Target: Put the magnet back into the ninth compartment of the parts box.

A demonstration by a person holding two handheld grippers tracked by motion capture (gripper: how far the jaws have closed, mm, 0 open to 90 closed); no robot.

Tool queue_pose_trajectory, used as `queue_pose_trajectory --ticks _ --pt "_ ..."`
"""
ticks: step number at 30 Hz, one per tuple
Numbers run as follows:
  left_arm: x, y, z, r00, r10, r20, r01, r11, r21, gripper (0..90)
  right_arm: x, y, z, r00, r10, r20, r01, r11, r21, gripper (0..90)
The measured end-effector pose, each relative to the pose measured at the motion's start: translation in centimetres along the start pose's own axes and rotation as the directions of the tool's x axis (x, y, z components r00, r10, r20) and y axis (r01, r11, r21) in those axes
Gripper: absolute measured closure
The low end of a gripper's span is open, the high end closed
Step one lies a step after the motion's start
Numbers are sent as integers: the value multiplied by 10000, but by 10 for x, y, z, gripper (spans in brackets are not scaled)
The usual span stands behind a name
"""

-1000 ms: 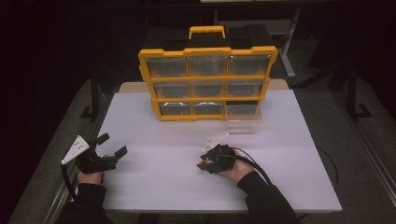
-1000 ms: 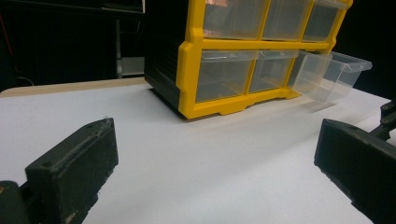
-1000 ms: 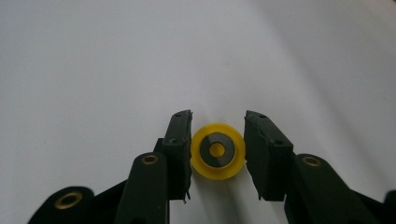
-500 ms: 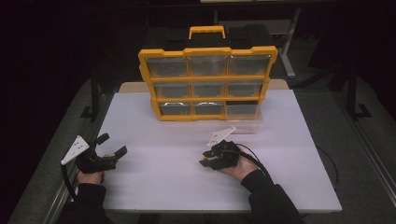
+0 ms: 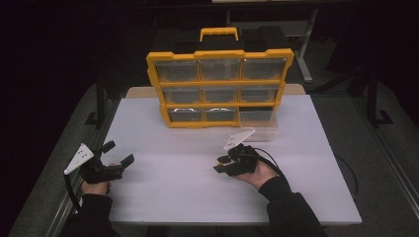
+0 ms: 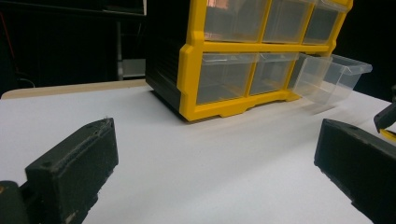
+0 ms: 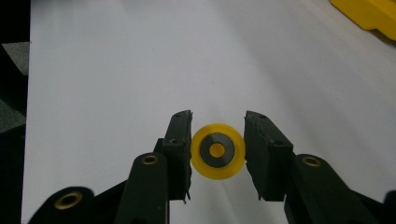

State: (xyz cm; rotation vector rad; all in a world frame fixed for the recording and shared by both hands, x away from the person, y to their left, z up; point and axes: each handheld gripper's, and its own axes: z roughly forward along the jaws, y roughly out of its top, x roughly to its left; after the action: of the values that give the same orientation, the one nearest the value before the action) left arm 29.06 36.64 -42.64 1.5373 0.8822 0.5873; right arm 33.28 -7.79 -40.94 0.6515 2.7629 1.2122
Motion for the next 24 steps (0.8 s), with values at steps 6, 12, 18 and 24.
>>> queue_pose_trajectory --ticks 6,12,18,24 --pt "0 0 0 10000 -3 1 3 10000 10 0 -3 4 -9 9999 35 147 -32 9999 -165 613" --pt "0 0 0 10000 -7 -15 7 10000 16 0 -6 8 -17 9995 42 320 -34 9997 -241 613" --pt "0 0 0 10000 -33 -2 33 10000 7 0 -9 14 -24 9991 40 419 -28 9996 -268 613" --pt "0 0 0 10000 -23 -16 23 10000 19 0 -12 19 -35 9983 77 573 -57 9994 -353 613"
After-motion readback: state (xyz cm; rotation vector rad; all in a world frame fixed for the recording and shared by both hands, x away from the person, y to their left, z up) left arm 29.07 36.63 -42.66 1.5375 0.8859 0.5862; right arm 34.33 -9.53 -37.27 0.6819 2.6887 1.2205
